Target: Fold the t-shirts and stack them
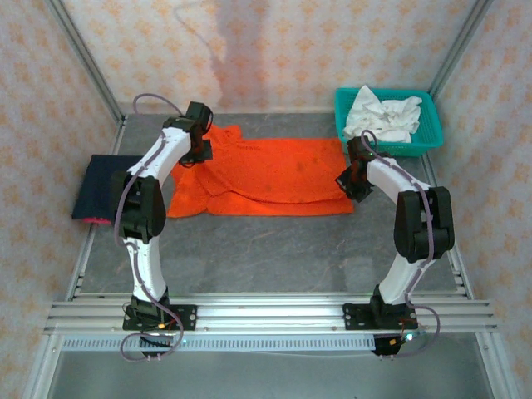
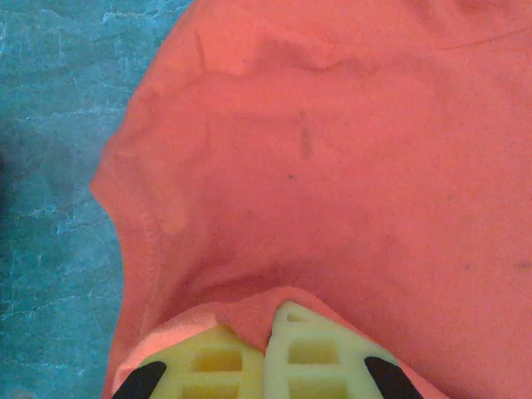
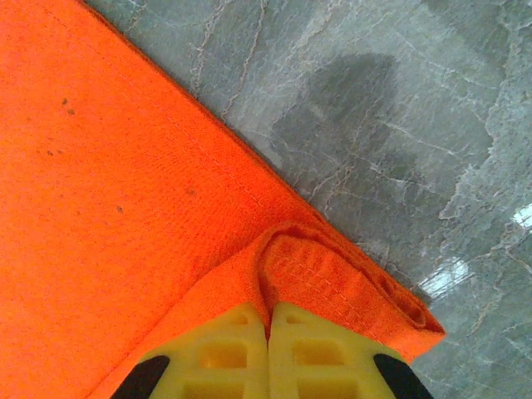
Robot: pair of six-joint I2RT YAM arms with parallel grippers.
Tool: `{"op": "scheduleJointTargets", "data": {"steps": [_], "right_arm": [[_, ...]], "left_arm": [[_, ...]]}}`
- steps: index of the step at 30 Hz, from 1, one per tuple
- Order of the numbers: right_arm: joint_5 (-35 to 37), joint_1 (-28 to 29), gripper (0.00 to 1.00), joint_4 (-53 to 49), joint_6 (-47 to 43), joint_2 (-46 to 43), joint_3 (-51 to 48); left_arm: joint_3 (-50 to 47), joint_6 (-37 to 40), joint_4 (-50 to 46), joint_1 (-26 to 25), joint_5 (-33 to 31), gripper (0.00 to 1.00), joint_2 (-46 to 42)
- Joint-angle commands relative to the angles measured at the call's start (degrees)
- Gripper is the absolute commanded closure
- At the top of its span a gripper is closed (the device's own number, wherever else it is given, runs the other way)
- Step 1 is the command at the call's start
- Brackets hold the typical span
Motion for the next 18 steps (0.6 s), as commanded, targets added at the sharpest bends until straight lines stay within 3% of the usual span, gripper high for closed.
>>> {"op": "scheduleJointTargets", "data": {"steps": [1, 7, 11, 14, 18], "right_arm": [[1.6, -0.3, 0.93, 0.5, -0.2, 0.8, 1.3], [0.8, -0.3, 0.87, 1.4, -0.1, 1.0, 1.8], [-0.4, -0.3, 0.69, 3.6, -0.2, -0.1, 1.3], [-0.4, -0.3, 0.51, 6.5, -1.0, -2.5, -0.4], [0.4, -0.3, 0.37, 12.0, -3.8, -7.1, -4.5]], "left_arm": [[1.0, -0.5, -0.5, 0.7, -2.0, 1.0, 1.7], [0.0, -1.6, 0.5, 0.9, -2.0, 1.0, 2.2], [-0.4, -3.7, 0.4, 1.3, -2.2, 0.9, 2.6], [-2.8, -5.5, 3.1, 1.6, -0.3, 0.45, 0.7], [-6.3, -7.9, 6.5, 1.6, 1.7, 0.06, -3.5]]}}
